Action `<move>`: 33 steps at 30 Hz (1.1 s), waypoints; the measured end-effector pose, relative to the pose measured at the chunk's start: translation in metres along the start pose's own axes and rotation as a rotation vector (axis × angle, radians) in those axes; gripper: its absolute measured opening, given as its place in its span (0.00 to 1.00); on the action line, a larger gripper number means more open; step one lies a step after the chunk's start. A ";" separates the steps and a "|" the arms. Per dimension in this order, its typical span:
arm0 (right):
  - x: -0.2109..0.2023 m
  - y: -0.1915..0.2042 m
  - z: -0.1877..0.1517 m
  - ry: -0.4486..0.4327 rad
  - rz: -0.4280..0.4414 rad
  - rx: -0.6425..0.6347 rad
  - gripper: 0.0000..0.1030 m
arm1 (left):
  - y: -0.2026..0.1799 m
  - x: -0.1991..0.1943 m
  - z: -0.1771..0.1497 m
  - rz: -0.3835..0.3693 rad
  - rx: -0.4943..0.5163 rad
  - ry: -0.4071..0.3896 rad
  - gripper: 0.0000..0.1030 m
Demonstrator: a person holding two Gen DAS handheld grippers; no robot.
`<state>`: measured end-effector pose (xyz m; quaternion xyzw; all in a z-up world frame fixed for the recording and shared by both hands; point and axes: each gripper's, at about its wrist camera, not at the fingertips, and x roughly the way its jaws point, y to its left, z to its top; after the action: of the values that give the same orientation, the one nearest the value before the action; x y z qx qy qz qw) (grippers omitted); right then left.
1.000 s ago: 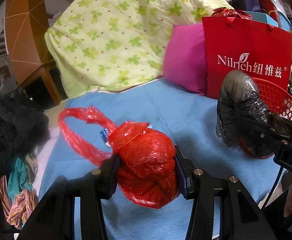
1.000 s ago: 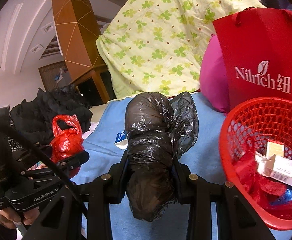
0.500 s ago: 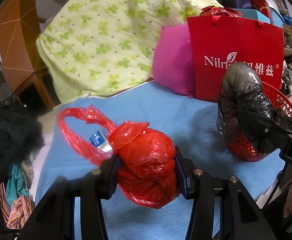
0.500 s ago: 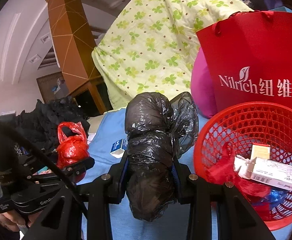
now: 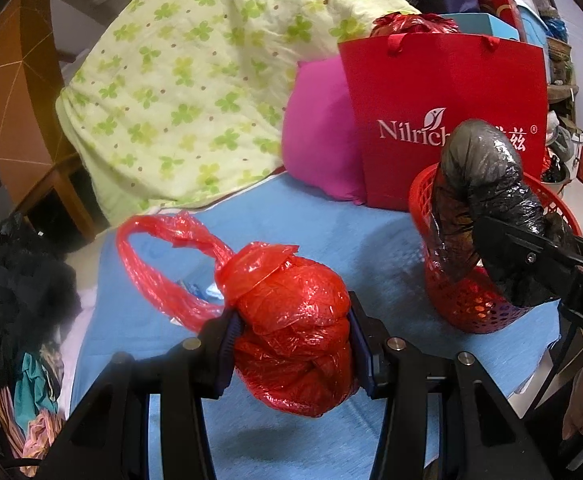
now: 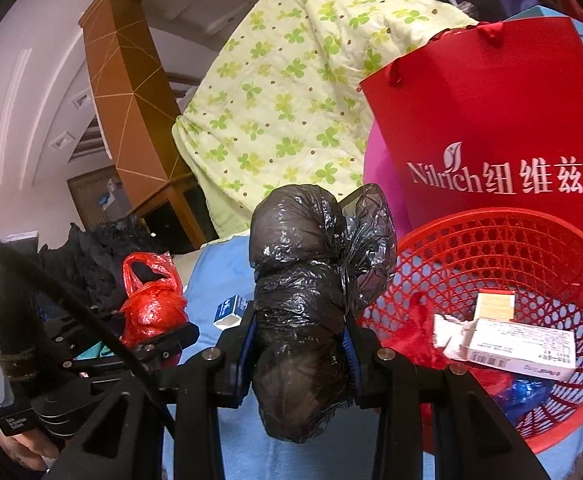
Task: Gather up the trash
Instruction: 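Carry the red bag and black bag over the red mesh basket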
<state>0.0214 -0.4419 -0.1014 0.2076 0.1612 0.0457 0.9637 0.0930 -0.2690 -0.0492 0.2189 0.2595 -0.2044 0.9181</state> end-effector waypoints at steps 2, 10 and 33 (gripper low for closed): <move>-0.003 -0.005 0.001 -0.009 -0.004 0.014 0.38 | -0.004 0.000 0.003 -0.003 0.007 -0.004 0.49; -0.021 -0.028 0.006 -0.051 -0.031 0.069 0.39 | -0.026 -0.003 0.015 -0.025 0.040 -0.026 0.49; -0.064 -0.076 0.008 -0.144 -0.099 0.190 0.40 | -0.087 -0.002 0.042 -0.114 0.132 -0.074 0.49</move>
<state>-0.0349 -0.5241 -0.1075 0.2926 0.1053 -0.0325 0.9499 0.0647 -0.3611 -0.0415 0.2561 0.2233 -0.2811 0.8975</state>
